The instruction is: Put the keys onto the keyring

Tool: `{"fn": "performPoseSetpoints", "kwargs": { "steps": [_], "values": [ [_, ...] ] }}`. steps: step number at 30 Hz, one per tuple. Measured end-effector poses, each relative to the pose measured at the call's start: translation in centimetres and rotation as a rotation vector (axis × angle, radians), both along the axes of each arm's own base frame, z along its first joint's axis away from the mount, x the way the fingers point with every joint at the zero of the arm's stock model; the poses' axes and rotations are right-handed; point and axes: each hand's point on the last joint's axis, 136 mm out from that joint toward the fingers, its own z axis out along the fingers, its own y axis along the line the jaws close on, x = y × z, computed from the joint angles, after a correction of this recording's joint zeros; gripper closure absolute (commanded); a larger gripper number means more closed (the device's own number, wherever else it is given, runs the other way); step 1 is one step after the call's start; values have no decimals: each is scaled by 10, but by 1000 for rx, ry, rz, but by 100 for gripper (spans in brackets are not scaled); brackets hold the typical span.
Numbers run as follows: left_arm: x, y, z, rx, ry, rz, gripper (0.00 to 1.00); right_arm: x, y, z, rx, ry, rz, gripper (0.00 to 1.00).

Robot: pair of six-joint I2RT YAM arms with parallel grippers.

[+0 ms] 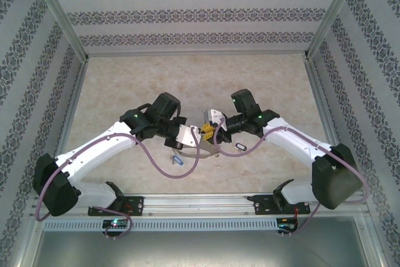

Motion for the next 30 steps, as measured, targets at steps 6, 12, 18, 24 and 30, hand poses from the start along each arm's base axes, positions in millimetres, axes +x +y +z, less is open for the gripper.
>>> {"fn": "performPoseSetpoints", "kwargs": {
  "steps": [6,12,18,24,30],
  "values": [
    [-1,1,-1,2,55,47,100,-3,-6,5,-15,-80,-36,61],
    [-6,4,1,-14,82,80,100,-10,1,-6,-63,-103,-16,56],
    [-8,4,1,-24,106,91,100,-14,3,-24,-142,-119,-6,58],
    [-15,9,-5,-20,115,86,100,-12,-1,-35,-193,-139,-8,70],
    [-21,11,-7,-24,118,65,100,-15,-1,-36,-201,-151,7,83]
  ]
}}
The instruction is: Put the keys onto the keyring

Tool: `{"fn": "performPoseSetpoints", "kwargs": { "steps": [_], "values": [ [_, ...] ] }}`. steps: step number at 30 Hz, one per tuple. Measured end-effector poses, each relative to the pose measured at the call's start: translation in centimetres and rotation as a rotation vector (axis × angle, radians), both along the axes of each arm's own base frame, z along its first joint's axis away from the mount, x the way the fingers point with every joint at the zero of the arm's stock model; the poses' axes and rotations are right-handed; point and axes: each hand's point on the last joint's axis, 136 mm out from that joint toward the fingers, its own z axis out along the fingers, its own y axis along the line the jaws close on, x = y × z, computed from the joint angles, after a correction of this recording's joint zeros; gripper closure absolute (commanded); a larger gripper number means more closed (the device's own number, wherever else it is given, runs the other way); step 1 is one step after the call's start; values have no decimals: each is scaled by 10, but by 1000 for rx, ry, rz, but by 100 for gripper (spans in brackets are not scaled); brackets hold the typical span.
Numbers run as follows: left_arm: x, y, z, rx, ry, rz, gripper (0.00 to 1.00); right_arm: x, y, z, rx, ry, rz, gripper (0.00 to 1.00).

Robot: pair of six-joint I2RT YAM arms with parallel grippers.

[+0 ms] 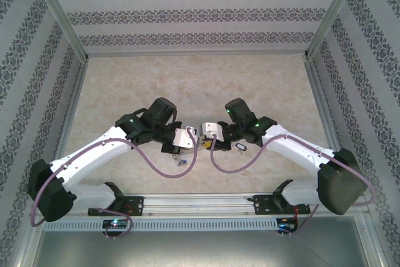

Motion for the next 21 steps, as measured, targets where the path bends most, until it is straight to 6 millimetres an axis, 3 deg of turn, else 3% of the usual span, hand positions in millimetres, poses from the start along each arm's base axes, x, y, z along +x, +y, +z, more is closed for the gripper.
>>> {"fn": "performPoseSetpoints", "kwargs": {
  "steps": [5,21],
  "values": [
    [-3,-1,3,-16,-9,-22,100,-7,-1,-1,2,19,28,100],
    [-12,5,-9,25,-114,-186,100,-21,-1,-8,-9,120,67,100]
  ]
}}
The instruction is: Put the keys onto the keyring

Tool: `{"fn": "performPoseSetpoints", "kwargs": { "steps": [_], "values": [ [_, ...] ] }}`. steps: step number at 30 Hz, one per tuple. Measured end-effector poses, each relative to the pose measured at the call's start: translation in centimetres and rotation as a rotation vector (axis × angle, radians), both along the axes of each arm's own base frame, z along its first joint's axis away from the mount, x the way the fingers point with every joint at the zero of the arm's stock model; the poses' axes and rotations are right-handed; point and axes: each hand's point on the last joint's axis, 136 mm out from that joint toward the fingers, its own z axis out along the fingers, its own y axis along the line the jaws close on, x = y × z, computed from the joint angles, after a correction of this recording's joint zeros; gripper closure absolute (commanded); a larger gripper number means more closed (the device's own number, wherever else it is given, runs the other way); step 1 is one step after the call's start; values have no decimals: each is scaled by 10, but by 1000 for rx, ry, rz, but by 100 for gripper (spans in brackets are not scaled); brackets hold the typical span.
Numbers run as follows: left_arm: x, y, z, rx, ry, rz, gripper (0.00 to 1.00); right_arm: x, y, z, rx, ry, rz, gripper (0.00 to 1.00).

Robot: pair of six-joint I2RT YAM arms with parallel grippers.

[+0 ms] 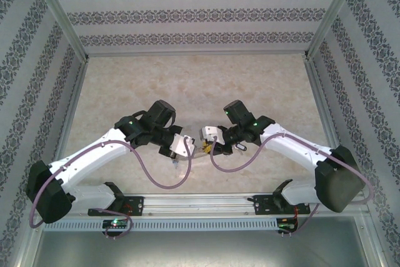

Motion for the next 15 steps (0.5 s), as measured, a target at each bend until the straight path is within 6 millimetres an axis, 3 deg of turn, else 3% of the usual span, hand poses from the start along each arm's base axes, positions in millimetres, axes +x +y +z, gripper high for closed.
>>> {"fn": "performPoseSetpoints", "kwargs": {
  "steps": [8,15],
  "values": [
    [4,5,-3,112,-96,-95,100,1,3,-2,-18,49,7,100],
    [11,0,-18,274,-183,-153,100,3,4,-14,-71,115,-16,100]
  ]
}}
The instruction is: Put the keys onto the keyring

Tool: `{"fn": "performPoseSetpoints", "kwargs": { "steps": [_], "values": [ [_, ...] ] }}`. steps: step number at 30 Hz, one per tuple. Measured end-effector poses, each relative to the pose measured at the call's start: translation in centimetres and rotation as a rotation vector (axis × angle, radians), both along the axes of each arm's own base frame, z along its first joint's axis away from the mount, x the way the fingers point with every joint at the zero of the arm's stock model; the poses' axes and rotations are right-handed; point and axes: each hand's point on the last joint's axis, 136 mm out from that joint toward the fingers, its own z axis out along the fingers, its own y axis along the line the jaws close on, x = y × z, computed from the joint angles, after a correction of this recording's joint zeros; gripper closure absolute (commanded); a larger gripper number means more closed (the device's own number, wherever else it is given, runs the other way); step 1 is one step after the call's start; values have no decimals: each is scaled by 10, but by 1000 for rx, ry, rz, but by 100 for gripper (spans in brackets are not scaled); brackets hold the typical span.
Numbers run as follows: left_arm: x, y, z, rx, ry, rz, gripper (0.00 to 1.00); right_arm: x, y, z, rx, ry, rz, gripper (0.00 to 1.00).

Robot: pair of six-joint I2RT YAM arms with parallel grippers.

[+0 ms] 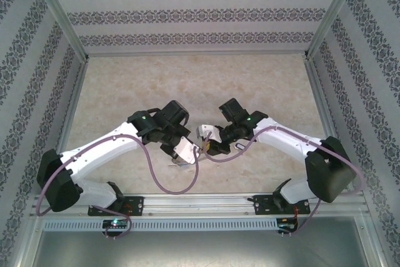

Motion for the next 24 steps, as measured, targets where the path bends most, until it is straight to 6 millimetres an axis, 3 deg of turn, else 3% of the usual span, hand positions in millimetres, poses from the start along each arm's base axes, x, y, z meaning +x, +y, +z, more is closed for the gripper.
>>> {"fn": "performPoseSetpoints", "kwargs": {
  "steps": [12,19,24],
  "values": [
    [1,9,-13,206,-257,-170,100,2,1,-4,-2,66,-36,100],
    [14,17,-33,301,-413,-232,100,5,4,-2,22,84,-44,100],
    [19,18,-32,305,-517,-269,100,6,6,1,34,96,-55,100]
  ]
}}
